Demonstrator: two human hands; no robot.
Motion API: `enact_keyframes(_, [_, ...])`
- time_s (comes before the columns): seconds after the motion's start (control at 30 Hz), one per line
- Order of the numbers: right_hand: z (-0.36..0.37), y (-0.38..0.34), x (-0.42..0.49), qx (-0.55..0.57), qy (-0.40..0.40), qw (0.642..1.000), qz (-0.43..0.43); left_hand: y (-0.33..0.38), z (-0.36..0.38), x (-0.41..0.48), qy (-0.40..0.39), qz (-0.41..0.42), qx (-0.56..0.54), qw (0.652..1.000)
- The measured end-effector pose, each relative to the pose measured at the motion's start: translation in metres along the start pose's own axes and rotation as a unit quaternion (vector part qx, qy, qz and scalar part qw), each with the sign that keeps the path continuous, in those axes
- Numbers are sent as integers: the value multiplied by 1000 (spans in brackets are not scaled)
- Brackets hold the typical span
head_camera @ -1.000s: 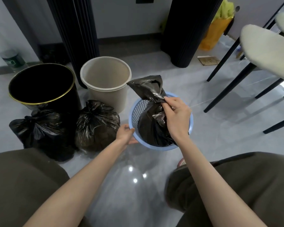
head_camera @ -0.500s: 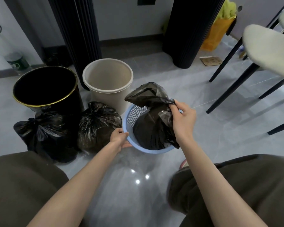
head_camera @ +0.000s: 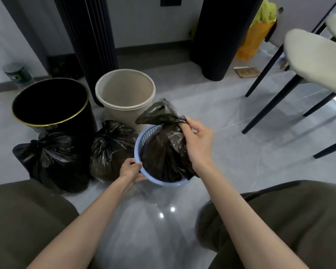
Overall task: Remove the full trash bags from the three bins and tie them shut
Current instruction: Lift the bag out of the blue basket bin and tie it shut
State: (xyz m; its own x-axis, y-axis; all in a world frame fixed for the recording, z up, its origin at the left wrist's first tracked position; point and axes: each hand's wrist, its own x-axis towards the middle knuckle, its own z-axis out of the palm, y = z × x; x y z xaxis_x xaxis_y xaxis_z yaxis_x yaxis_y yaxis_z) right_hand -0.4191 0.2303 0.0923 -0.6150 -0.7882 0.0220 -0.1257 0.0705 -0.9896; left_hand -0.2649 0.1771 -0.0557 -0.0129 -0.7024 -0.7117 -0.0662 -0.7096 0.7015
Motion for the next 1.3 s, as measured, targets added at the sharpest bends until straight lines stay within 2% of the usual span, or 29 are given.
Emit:
enact_keyframes(0.07, [2,-9,-4,-22,-38,999,-31,6,7,0,-14,-12,-23,1000])
enact_keyframes(0.13, [0,-18,-7,-30,-43,997,-53,11,12,3,-24,-23,-46,998])
enact_keyframes(0.3, [-17,-34,-2,19,104,992,-63,15,15,12,-6,-15,-49,999])
enact_keyframes(0.4, [-26,-42,-3,38,188,979,-71,21,20,15,-22,-22,-63,998])
enact_keyframes(0.63, [-44,-68,10,112,294,942,-113,41,68,22,-63,13,-77,995])
enact_keyframes(0.9, [-54,-64,44,89,327,927,-160,55,120,53,-66,16,-65,996])
enact_keyframes(1.17, [-47,-61,80,109,352,911,-184,86,149,95,-101,18,-156,982])
enact_keyframes(1.3, [-43,-64,88,113,346,912,-187,94,145,121,-202,29,-242,949])
